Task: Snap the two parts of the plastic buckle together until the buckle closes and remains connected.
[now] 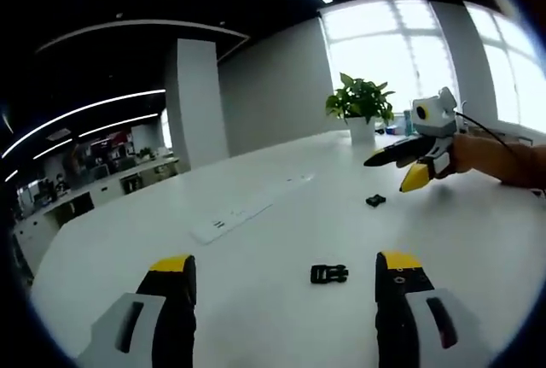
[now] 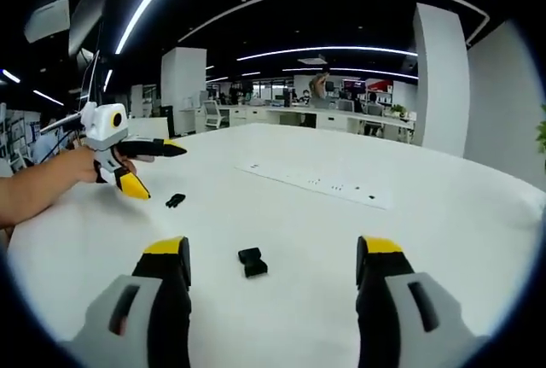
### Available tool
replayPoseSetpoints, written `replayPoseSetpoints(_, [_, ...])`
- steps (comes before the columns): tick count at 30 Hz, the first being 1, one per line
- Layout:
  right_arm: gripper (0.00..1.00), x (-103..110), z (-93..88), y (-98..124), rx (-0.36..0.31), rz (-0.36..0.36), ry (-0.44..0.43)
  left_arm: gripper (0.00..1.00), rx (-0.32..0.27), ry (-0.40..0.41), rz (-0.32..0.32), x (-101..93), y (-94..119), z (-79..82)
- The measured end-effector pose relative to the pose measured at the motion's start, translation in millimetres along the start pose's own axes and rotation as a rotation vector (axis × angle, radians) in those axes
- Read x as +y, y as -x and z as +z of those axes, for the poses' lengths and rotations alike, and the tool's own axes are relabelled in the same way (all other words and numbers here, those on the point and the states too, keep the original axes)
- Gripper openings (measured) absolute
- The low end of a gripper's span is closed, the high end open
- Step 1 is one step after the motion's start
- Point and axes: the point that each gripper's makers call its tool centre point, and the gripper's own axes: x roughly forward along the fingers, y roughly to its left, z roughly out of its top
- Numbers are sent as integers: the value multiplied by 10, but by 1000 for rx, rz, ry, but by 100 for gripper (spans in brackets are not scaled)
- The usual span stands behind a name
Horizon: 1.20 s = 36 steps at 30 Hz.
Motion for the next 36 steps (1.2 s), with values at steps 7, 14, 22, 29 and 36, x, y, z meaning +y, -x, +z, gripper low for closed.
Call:
replayPoseSetpoints(7, [77, -80, 138, -9, -35, -17, -2, 88, 9, -4, -15, -131, -37, -37])
replayPoseSetpoints(14, [73, -41, 123, 2, -38, 28, -23, 81, 42, 4, 2, -237, -2, -106])
replayPoseSetpoints(22, [58, 95, 21, 54, -9, 97, 73, 78, 63, -40, -7, -165, -69, -102])
replayPoseSetpoints(29, [55, 205, -48, -30, 17, 142, 111, 58, 68, 2, -6, -131, -72, -96])
replayPoseSetpoints(36, [44, 241, -135, -124, 71, 178, 141, 59, 99, 29, -23, -113, -108, -199])
